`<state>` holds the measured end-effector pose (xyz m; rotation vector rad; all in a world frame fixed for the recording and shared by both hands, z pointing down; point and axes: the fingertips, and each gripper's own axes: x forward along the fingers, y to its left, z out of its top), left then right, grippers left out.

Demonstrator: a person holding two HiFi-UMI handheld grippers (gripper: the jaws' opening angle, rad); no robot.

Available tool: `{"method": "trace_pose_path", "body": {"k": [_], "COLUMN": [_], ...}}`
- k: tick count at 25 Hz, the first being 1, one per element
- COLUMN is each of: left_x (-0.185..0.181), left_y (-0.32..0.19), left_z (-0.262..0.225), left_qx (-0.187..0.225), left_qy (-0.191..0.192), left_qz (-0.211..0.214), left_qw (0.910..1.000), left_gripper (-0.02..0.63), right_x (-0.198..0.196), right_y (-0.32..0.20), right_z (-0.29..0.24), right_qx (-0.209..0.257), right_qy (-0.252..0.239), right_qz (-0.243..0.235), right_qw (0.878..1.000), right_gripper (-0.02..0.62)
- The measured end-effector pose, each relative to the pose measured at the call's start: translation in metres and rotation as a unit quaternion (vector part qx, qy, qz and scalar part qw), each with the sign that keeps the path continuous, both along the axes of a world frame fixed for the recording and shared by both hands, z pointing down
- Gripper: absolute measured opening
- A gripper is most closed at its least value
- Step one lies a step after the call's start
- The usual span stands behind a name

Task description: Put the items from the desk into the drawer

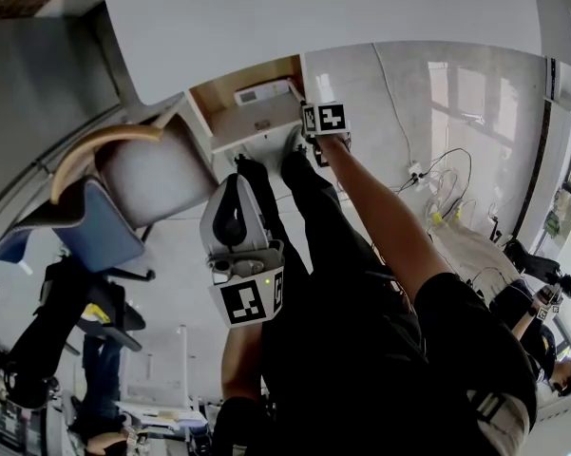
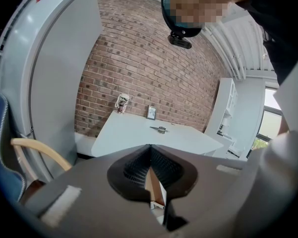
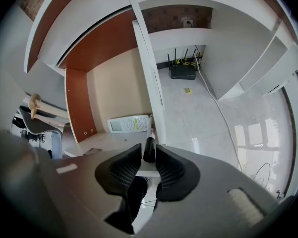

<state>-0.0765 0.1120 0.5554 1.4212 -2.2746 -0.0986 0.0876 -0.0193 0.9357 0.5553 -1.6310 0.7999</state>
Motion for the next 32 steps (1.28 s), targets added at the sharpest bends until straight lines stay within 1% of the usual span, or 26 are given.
{"method": "trace_pose_path", "body": {"k": [2,8,15,16,20,23,26,29,32], "left_x": [0.001,0.004,0.009,0.011,0.014,0.014,0.015,0.015,0.016], "left_y": [0.002,0.009,0.016,0.017,0.019,0.018,0.017,0.015,0.011], "left_z": [-0.001,-0.008,-0.025,-0.027,-0.04,-0.052,-0.067,-0.086,-0.108], "left_qx": [0.002,0.004,0.01,0.011,0.021,0.027,0.03,0.036,0.046], "left_qy": [0.0,-0.003,-0.009,-0.011,-0.022,-0.03,-0.038,-0.051,-0.065], "left_qz": [0.0,-0.001,0.003,0.005,0.012,0.017,0.023,0.032,0.04], "left_qw": [1.0,1.0,0.9999,0.9999,0.9995,0.9991,0.9986,0.9975,0.996], "left_gripper": [0.014,0.014,0.014,0.014,0.014,0.014,0.014,0.014,0.014], "right_x": [-0.001,0.0,0.001,0.001,-0.001,-0.009,-0.015,-0.022,-0.03], "right_y": [0.0,-0.002,0.004,0.005,0.008,0.008,0.007,0.005,-0.001], "right_z": [-0.001,-0.01,-0.037,-0.041,-0.061,-0.086,-0.12,-0.161,-0.206], "right_qx": [0.002,0.014,0.025,0.025,0.032,0.037,0.046,0.065,0.093], "right_qy": [-0.002,-0.005,-0.028,-0.032,-0.054,-0.081,-0.111,-0.146,-0.182], "right_qz": [0.0,0.005,0.015,0.017,0.022,0.028,0.027,0.013,-0.005], "right_qw": [1.0,1.0,0.999,0.999,0.998,0.996,0.992,0.987,0.979], "right_gripper": [0.103,0.104,0.103,0.098,0.035,0.005,0.003,0.003,0.003]}}
